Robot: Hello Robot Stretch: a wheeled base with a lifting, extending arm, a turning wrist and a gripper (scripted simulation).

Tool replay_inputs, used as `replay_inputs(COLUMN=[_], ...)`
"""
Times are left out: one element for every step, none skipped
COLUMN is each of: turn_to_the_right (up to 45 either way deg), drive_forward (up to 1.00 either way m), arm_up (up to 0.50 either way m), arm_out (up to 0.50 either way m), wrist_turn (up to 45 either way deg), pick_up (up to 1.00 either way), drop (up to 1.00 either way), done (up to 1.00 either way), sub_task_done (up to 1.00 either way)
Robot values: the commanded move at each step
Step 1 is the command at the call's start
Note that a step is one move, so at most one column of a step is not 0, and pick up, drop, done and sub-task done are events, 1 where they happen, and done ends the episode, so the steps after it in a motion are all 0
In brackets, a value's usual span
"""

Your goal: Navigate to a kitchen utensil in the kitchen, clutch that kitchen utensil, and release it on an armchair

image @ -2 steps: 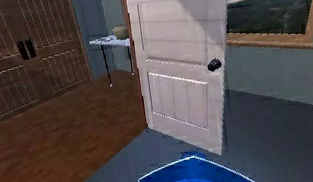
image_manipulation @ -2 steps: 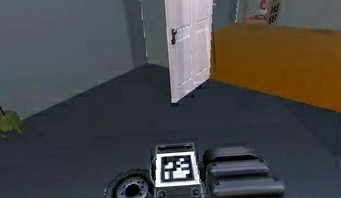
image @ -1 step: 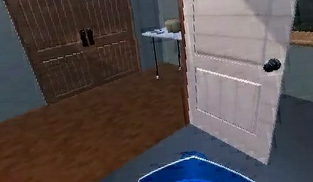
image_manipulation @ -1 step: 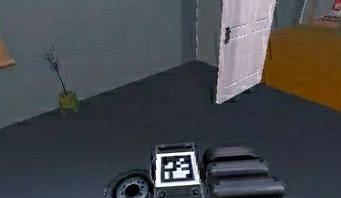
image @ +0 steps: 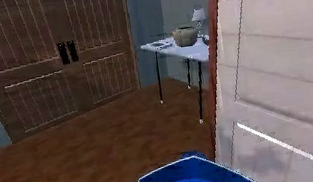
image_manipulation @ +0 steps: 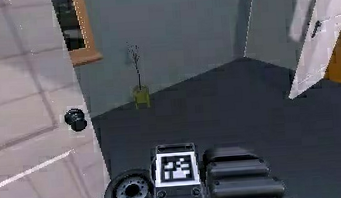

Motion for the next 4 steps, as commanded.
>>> replay_inputs(turn_to_the_right=[-45.0, -15.0, 0.0, 0.0], drive_forward=[0.0, 0.0, 0.05, 1.0], arm_up=[0.0, 0.0, 0.0, 0.0], arm_out=[0.0, 0.0, 0.0, 0.0], wrist_turn=[0.0, 0.0, 0.0, 0.0], pick_up=[0.0, 0.0, 0.0, 0.0], drop=[0.0, 0.0, 0.0, 0.0], done=[0.0, 0.0, 0.0, 0.0], sub_task_done=[0.0, 0.0, 0.0, 0.0])
